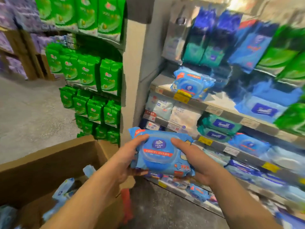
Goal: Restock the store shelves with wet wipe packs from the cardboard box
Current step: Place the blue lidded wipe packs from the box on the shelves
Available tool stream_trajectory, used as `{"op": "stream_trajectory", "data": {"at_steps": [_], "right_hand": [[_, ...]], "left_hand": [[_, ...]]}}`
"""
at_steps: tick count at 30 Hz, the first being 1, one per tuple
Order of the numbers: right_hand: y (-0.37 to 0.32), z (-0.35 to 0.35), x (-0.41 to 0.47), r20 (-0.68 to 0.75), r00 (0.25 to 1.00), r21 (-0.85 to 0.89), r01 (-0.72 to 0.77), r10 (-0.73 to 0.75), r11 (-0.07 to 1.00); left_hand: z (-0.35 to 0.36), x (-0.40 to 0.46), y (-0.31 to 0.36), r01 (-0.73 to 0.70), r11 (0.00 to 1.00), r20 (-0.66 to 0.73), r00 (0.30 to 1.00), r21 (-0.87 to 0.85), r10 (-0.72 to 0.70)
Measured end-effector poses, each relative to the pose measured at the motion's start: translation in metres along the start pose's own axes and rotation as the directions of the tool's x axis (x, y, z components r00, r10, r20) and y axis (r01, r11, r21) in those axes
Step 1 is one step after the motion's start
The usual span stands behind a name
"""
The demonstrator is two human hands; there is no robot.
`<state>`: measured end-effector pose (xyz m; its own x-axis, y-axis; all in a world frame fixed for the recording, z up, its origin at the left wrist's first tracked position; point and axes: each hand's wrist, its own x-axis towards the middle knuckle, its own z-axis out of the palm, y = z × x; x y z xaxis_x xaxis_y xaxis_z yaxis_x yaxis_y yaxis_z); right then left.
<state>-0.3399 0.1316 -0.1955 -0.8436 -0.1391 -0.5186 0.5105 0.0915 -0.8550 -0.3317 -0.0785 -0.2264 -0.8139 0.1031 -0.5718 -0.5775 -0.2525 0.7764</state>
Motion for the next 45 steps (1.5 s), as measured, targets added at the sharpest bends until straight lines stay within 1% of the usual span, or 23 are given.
{"op": "stream_trajectory", "data": {"at_steps": [3, 5, 8, 10, 13, 16, 18, 23, 26, 29, 31, 34, 36, 38, 40, 42, 45], "right_hand": [[0.000, -0.055, -0.014, -0.053, 0.996, 0.041, 0.074, -0.071, 0.996], [0.002, -0.086, -0.020, -0.099, 0.987, 0.059, 0.130, -0.124, 0.990], [0.002, -0.128, -0.027, -0.164, 0.968, 0.030, 0.197, -0.190, 0.980], [0.001, -0.141, -0.031, -0.155, 0.961, 0.001, 0.234, -0.231, 0.972], [0.001, -0.165, -0.029, -0.157, 0.949, 0.019, 0.280, -0.274, 0.960], [-0.002, -0.180, -0.020, -0.208, 0.933, 0.063, 0.313, -0.294, 0.948], [-0.006, -0.189, -0.011, -0.239, 0.928, 0.070, 0.309, -0.285, 0.949], [-0.027, -0.209, 0.020, -0.291, 0.903, 0.067, 0.349, -0.316, 0.935], [-0.054, -0.210, 0.042, -0.313, 0.886, 0.048, 0.375, -0.342, 0.926], [-0.084, -0.206, 0.070, -0.287, 0.870, 0.013, 0.422, -0.401, 0.907], [-0.099, -0.202, 0.086, -0.235, 0.867, 0.032, 0.459, -0.440, 0.888], [-0.116, -0.191, 0.107, -0.216, 0.867, 0.046, 0.469, -0.449, 0.882], [-0.126, -0.185, 0.116, -0.215, 0.852, -0.040, 0.481, -0.478, 0.876], [-0.138, -0.179, 0.127, -0.183, 0.838, -0.144, 0.495, -0.514, 0.857], [-0.149, -0.173, 0.139, -0.124, 0.835, -0.207, 0.507, -0.536, 0.837], [-0.160, -0.165, 0.150, -0.068, 0.828, -0.272, 0.521, -0.556, 0.809], [-0.171, -0.154, 0.168, 0.015, 0.814, -0.310, 0.556, -0.581, 0.771]], "left_hand": [[0.059, 0.010, 0.001, -0.015, 0.999, 0.050, 0.999, 0.033, 0.014], [0.094, 0.013, 0.001, -0.020, 1.000, 0.108, 0.994, 0.007, 0.019], [0.138, 0.019, 0.004, -0.033, 0.999, 0.152, 0.988, 0.022, 0.029], [0.152, 0.022, 0.007, -0.070, 0.996, 0.172, 0.983, 0.049, 0.061], [0.173, 0.035, 0.010, -0.155, 0.980, 0.207, 0.970, 0.124, 0.127], [0.189, 0.051, 0.018, -0.246, 0.947, 0.241, 0.951, 0.207, 0.194], [0.197, 0.064, 0.026, -0.282, 0.928, 0.260, 0.941, 0.244, 0.217], [0.210, 0.102, 0.053, -0.353, 0.904, 0.369, 0.895, 0.241, 0.251], [0.207, 0.126, 0.075, -0.392, 0.890, 0.371, 0.882, 0.233, 0.292], [0.197, 0.149, 0.103, -0.492, 0.835, 0.390, 0.839, 0.245, 0.380], [0.192, 0.160, 0.123, -0.512, 0.837, 0.398, 0.821, 0.192, 0.410], [0.181, 0.170, 0.149, -0.528, 0.838, 0.394, 0.805, 0.137, 0.443], [0.168, 0.175, 0.160, -0.536, 0.837, 0.394, 0.797, 0.113, 0.458], [0.153, 0.181, 0.167, -0.538, 0.839, 0.389, 0.791, 0.077, 0.472], [0.138, 0.187, 0.170, -0.543, 0.839, 0.351, 0.793, 0.040, 0.498], [0.126, 0.190, 0.170, -0.560, 0.828, 0.276, 0.794, -0.015, 0.542], [0.114, 0.185, 0.169, -0.624, 0.781, 0.157, 0.771, -0.010, 0.617]]}}
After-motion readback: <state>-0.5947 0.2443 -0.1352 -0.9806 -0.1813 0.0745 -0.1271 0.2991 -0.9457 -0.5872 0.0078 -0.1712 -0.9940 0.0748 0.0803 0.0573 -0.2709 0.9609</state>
